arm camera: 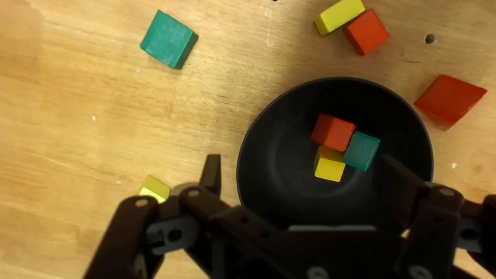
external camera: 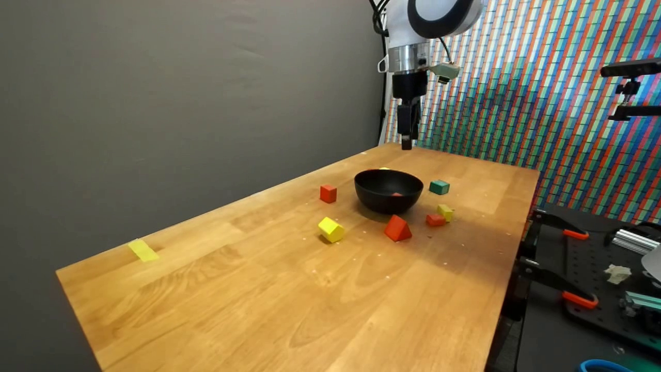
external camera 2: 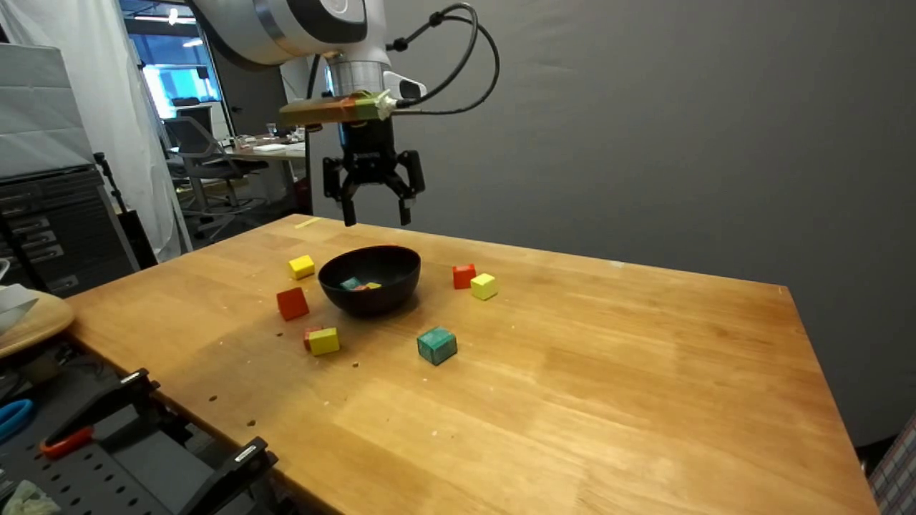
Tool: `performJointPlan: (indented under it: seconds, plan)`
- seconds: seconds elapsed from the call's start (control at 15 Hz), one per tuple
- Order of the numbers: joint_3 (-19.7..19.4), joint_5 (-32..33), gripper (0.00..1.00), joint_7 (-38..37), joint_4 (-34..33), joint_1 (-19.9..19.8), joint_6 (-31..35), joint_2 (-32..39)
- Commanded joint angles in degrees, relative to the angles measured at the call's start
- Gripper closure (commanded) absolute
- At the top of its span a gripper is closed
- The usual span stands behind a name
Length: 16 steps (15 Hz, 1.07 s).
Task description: Remove the objects from the bowl and put them on the table
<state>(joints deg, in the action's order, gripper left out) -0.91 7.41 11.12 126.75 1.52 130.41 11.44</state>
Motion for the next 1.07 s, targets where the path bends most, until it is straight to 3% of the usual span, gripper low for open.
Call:
performJointPlan:
  seconds: [0.0,0.33,0.67,1.0]
  plan:
    - [1.1,-1.1,0.0,6.2,-8.9,-1.5,-8.6,6.6]
    - [2.6,-1.8,0.0,4.2,-13.2,-0.7,-12.3,11.9]
    - [3.1,-0.9,0.0,2.7,-11.7,-0.5,-10.0,12.1]
    - [4.1,-4.6,0.0,-3.4,-10.6,0.5,-4.6,15.1]
